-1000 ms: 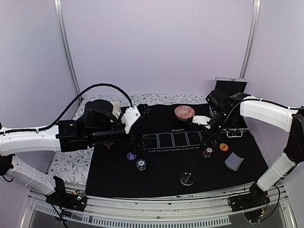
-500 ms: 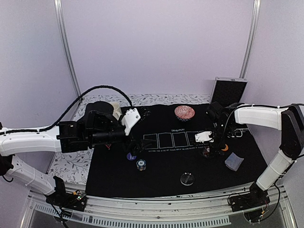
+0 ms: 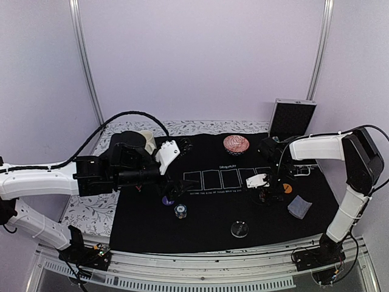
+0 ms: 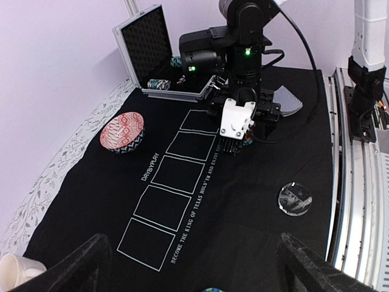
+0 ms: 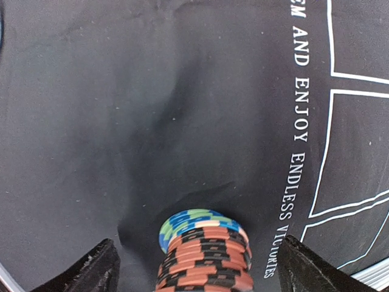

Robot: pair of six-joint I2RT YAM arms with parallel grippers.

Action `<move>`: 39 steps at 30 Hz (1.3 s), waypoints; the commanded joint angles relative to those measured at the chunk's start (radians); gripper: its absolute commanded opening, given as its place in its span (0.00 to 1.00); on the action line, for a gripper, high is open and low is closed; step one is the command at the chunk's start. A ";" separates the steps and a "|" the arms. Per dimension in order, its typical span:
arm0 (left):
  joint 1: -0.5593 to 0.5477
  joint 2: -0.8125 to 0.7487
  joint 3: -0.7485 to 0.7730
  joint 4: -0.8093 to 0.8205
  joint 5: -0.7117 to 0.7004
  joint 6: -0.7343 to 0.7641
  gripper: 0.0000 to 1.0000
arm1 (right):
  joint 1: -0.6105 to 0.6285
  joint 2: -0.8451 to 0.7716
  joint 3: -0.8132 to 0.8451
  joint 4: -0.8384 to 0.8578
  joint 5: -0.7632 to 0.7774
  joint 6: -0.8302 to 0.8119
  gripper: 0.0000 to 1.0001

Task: Distribute texas hold em gaming equipment
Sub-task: Pick up the poker card from the poker table mat.

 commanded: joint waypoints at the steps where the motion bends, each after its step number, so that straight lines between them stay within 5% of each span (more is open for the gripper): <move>1: 0.012 -0.004 -0.013 -0.018 0.003 0.008 0.96 | -0.004 0.030 -0.012 0.039 0.021 -0.005 0.88; 9: 0.014 -0.005 -0.015 -0.023 0.005 0.013 0.96 | -0.001 0.054 -0.033 0.064 0.032 0.007 0.62; 17: 0.016 -0.005 -0.011 -0.025 0.009 0.020 0.96 | -0.001 0.046 -0.044 0.052 0.048 -0.001 0.27; 23: 0.017 -0.007 -0.010 -0.026 0.009 0.020 0.96 | -0.001 0.045 -0.047 0.046 0.053 -0.006 0.20; 24: 0.017 -0.008 -0.010 -0.027 0.008 0.021 0.96 | 0.002 0.046 -0.049 0.045 0.054 -0.006 0.21; 29: 0.018 -0.014 -0.014 -0.029 0.009 0.020 0.96 | 0.013 0.038 -0.043 0.039 0.051 0.014 0.96; 39: 0.020 -0.028 -0.007 -0.035 0.014 0.014 0.96 | 0.103 -0.025 0.053 -0.006 0.017 0.036 0.99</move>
